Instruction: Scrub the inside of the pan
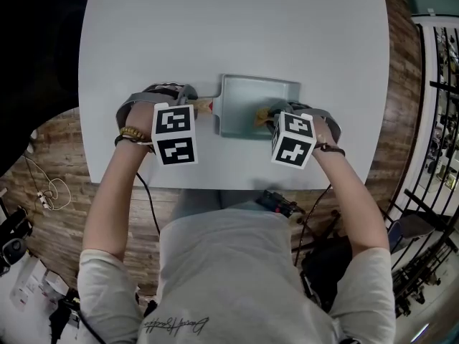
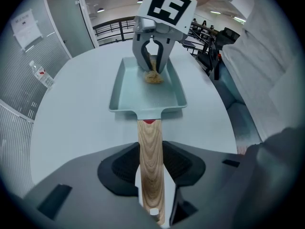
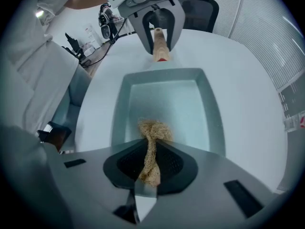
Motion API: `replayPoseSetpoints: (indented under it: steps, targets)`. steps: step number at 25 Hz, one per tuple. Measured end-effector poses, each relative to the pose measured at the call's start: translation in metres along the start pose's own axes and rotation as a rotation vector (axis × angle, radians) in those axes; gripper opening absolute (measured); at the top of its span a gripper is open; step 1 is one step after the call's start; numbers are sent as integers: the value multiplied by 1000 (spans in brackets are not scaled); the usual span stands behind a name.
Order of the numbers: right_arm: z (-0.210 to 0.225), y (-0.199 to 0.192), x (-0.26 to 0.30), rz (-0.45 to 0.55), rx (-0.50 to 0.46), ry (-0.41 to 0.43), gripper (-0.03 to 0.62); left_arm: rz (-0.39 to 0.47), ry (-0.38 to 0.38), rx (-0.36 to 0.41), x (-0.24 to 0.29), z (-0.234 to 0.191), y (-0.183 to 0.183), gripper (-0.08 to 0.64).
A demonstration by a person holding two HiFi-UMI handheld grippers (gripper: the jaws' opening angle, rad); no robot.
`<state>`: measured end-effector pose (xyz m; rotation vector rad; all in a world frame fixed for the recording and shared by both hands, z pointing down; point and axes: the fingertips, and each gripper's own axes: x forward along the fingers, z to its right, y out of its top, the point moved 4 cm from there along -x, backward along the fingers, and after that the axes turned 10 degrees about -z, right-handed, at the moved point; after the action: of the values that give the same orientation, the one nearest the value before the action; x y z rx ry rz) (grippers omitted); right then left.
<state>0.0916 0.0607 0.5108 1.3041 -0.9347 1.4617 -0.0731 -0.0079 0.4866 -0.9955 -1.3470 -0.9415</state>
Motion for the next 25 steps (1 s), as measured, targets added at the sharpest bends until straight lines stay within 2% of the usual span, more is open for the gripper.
replayPoseSetpoints:
  steps: [9, 17, 21, 25]
  targets:
    - [55, -5, -7, -12, 41, -156, 64, 4, -1, 4, -1, 3, -1, 158]
    - [62, -6, -7, -2, 26, -255, 63, 18, 1, -39, -1, 3, 0, 158]
    - [61, -5, -6, -11, 31, -250, 63, 26, -2, -89, -1, 0, -2, 158]
    - [50, -4, -7, -19, 27, -224, 63, 26, -2, -89, -2, -1, -5, 158]
